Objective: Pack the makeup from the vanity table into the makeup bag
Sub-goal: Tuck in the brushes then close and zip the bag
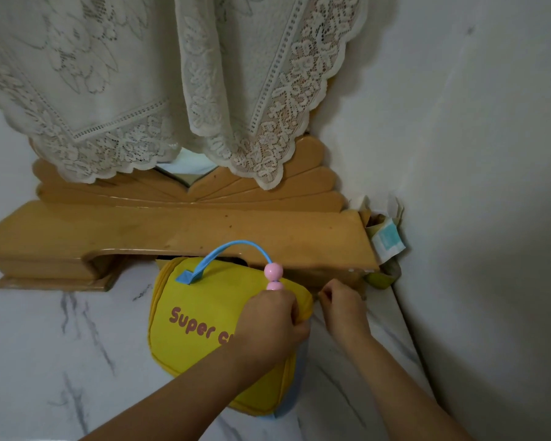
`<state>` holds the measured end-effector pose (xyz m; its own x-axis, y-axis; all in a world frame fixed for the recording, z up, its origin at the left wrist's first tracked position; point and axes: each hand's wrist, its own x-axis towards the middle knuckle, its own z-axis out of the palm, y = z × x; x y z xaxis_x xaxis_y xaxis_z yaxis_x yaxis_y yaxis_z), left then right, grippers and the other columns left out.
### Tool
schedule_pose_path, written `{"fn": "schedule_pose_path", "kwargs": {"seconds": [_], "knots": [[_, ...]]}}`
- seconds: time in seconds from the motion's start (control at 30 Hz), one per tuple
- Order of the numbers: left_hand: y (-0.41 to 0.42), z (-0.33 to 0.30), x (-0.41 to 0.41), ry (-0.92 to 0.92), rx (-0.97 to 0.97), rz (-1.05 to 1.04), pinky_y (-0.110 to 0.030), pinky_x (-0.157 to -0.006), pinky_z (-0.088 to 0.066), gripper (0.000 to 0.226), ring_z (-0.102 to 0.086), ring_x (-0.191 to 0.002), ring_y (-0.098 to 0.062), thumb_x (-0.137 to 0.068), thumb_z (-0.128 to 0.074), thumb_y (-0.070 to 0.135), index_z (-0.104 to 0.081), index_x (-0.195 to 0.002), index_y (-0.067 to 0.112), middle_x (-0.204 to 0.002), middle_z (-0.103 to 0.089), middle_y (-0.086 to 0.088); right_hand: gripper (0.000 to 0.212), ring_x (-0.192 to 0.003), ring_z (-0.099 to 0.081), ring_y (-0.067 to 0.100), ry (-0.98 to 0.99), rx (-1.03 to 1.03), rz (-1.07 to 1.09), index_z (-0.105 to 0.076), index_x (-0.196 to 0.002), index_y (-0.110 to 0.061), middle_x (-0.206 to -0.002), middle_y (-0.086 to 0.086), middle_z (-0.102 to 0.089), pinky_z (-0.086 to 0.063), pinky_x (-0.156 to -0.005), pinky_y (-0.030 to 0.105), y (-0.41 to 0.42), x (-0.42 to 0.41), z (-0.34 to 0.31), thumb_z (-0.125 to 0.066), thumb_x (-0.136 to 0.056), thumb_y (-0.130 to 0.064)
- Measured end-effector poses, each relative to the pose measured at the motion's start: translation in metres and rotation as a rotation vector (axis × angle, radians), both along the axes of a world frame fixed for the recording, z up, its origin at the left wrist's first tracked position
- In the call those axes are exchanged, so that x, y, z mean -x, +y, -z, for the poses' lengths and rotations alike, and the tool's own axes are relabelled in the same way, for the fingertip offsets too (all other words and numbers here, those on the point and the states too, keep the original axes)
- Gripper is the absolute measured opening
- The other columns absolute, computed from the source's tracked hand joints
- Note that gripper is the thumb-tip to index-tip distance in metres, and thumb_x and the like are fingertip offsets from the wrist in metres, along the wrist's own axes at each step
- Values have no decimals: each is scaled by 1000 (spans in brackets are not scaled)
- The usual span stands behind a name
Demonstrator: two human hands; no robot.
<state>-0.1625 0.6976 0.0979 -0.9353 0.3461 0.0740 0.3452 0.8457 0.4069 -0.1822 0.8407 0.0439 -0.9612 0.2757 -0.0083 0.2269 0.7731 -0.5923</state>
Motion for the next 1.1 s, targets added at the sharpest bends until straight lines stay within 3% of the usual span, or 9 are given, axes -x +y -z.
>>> {"fn": "schedule_pose_path", "kwargs": {"seconds": [0.2, 0.33, 0.47, 0.53, 0.6, 0.73, 0.83, 0.93, 1.1], "knots": [[-2, 0, 1, -19, -32, 22, -31, -64, -41, 15, -59, -84, -23, -80, -54, 21, -61, -83, 8, -87, -67, -10, 31, -93, -58, 30, -72, 71, 26, -36, -64, -23, -96, 15, -65, -32, -66, 27, -12, 14, 11, -51, -90, -19], [-6, -1, 4, -36, -101, 106, -26, -56, -29, 17, -59, -83, -22, -84, -58, 24, -63, -85, 8, -86, -67, -9, 32, -93, -58, 31, -121, 101, 60, -36, -61, -25, -97, 15, -66, -35, -67, 29, -14, 20, 10, -52, -88, -19], [-26, -11, 7, -77, -229, 144, -27, -62, -37, 19, -54, -66, -14, -89, -56, 24, -66, -84, 9, -76, -66, -8, 13, -103, -57, 32, -117, 262, 115, -57, -98, -9, -110, 18, -63, -38, -73, 29, -16, 18, 2, -48, -93, -16], [-46, -15, 16, 18, -269, 0, -31, -62, -39, 19, -53, -62, -14, -89, -54, 24, -65, -82, 10, -71, -65, -6, 23, -103, -58, 37, -73, 383, 156, -57, -106, -5, -108, 21, -63, -47, -84, 38, -19, 12, -6, -44, -95, -21], [-74, -17, 30, 157, -316, -218, -32, -66, -40, 11, -56, -71, -20, -87, -56, 16, -66, -85, 9, -78, -66, -7, 30, -97, -60, 40, -76, 465, 160, -59, -85, -12, -97, 20, -64, -50, -85, 51, -25, 0, -19, -43, -93, -37], [-134, 0, 64, 156, -202, -506, -43, -88, -38, 25, -49, -105, -41, -87, -58, 12, -58, -107, -2, -108, -56, -25, 32, -88, -62, 30, -147, 398, 108, -61, -73, -17, -83, 8, -64, -54, -78, 47, -46, -32, -48, -52, -87, -44], [-160, 18, 79, -136, -157, -495, -38, -73, -37, 33, -55, -99, -42, -95, -44, 31, -50, -76, 6, -85, -57, -21, 21, -81, -59, 21, -171, 248, 32, -52, -64, -28, -72, -4, -58, -46, -58, 25, -61, -43, -55, -64, -80, -33], [-168, 18, 86, -119, -69, -350, -33, -64, -30, 44, -58, -89, -39, -98, -39, 29, -30, -57, 15, -65, -50, -11, 13, -83, -61, 22, -121, 205, 77, -54, -74, -27, -79, -1, -62, -35, -55, 24, -70, -39, -52, -64, -69, -35], [-174, 12, 89, -57, -16, -283, -33, -67, -33, 45, -59, -95, -36, -100, -33, 25, -24, -57, 18, -96, -64, -22, 17, -76, -60, 19, -85, 181, 137, -66, -85, -16, -80, 3, -66, -45, -64, 29, -73, -24, -52, -68, -72, -4]]}}
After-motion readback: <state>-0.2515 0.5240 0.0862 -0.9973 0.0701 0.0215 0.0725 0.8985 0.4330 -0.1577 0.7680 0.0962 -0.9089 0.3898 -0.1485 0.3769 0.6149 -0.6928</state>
